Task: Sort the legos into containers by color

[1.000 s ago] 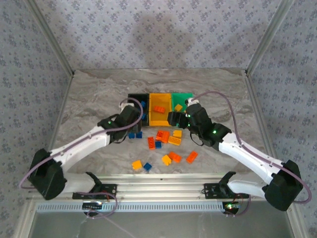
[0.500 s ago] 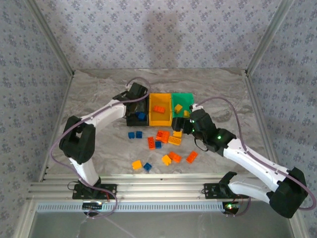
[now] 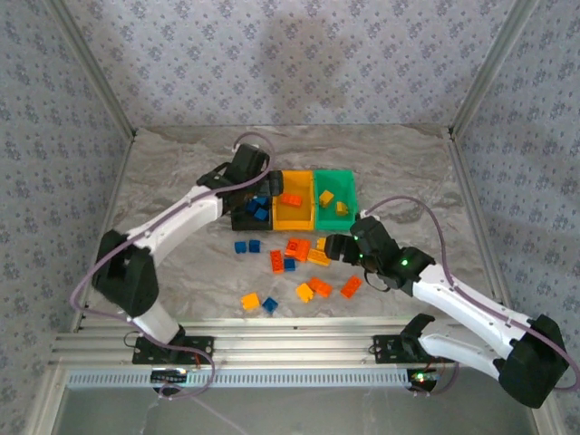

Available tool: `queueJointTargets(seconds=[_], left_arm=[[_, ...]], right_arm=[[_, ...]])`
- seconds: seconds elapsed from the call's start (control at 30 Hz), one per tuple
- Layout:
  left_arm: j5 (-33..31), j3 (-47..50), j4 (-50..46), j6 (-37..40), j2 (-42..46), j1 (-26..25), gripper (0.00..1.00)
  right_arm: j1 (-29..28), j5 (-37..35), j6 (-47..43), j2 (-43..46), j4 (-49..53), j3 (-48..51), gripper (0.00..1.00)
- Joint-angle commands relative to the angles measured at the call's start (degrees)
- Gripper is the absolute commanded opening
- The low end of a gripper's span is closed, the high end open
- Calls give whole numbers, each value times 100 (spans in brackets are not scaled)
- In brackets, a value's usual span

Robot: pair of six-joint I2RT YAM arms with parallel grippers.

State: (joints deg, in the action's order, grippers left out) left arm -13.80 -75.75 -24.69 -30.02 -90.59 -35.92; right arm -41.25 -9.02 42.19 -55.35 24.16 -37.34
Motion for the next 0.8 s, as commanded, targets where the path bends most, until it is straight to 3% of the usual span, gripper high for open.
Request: queueJointTargets(seconds=[0.0, 0.3, 0.53, 0.77], left_arm=[[316, 449, 110, -129, 802, -294, 100], [-173, 2472, 88, -696, 2355, -1512, 100], [-193, 3550, 7, -1289, 2948, -1681, 99], [-193, 4084, 181, -1419, 3320, -1690, 100]], right_arm=[[1, -71, 319, 104, 535, 117, 90], [-70, -30, 1364, -10, 1196, 721, 86], [-310, -80, 2191, -274, 1310, 740, 82], [-407, 27, 2459, -957, 1378, 387, 78]])
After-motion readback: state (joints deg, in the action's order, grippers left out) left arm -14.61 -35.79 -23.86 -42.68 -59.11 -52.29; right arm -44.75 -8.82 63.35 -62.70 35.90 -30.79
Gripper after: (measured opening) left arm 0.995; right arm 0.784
